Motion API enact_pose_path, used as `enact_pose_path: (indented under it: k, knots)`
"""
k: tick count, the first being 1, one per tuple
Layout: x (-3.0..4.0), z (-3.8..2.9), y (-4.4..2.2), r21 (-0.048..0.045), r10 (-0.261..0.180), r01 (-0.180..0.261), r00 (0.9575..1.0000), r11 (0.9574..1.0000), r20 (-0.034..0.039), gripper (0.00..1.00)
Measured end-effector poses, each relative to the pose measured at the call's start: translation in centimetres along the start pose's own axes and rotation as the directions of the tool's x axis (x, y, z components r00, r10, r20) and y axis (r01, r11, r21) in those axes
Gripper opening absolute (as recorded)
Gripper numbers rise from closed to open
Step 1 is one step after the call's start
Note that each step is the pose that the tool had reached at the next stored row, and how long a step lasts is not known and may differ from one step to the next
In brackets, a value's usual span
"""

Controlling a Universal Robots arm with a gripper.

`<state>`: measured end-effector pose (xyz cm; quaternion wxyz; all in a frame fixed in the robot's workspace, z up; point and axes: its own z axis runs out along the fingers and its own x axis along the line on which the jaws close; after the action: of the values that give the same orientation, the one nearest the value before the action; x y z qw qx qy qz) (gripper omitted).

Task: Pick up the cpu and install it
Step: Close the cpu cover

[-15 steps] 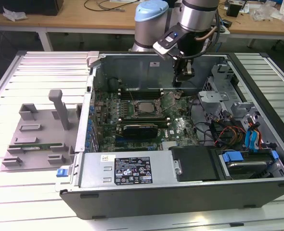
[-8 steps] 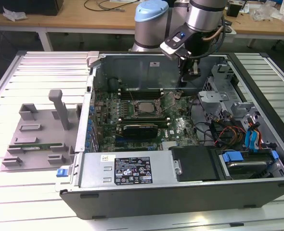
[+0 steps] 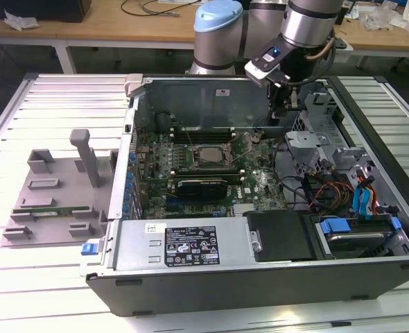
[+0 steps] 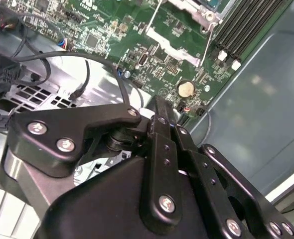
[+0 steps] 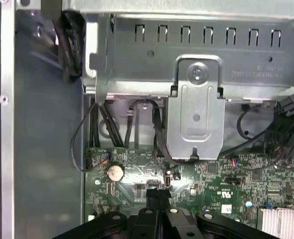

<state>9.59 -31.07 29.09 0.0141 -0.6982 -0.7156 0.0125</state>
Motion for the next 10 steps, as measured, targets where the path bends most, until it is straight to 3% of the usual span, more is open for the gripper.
enact_pose_path:
  k: [3,5,10]
  knots:
    - [-0.01,0.33,0.6,0.003,0.0,0.0,1.0,1.0,0.0,0.11]
    - [-0.01,1.09,0.79,0.0055,0.0,0.0,1.0,1.0,-0.0002,0.11]
    - [0.02,2.64,-0.33,0.0055,-0.001,0.001,1.0,1.0,-0.0002,0.11]
